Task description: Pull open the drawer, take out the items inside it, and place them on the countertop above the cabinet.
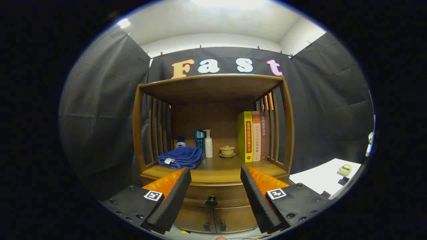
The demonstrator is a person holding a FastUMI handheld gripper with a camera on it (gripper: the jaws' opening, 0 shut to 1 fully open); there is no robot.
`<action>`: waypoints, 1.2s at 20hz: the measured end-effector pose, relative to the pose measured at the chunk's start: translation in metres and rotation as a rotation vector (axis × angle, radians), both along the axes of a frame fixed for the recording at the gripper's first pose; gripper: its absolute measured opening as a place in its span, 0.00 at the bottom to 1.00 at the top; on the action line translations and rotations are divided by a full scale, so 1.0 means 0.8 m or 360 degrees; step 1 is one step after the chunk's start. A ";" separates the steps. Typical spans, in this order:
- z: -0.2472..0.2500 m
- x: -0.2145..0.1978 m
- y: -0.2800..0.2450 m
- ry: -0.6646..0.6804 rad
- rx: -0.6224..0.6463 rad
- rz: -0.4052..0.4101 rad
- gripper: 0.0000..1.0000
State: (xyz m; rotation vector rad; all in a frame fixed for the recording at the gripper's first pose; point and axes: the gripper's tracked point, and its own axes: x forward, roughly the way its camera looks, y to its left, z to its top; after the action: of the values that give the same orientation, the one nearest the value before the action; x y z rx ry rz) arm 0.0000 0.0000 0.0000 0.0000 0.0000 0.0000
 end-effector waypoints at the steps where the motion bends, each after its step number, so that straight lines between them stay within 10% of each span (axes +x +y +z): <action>1: 0.001 -0.001 0.000 -0.0005 0.0002 0.0000 0.98; 24: -0.033 0.020 -0.005 0.0053 -0.0019 -0.0002 0.98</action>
State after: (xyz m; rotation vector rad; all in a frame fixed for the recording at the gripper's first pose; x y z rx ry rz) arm 0.0163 -0.0040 -0.0265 -0.0117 0.0332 -0.0015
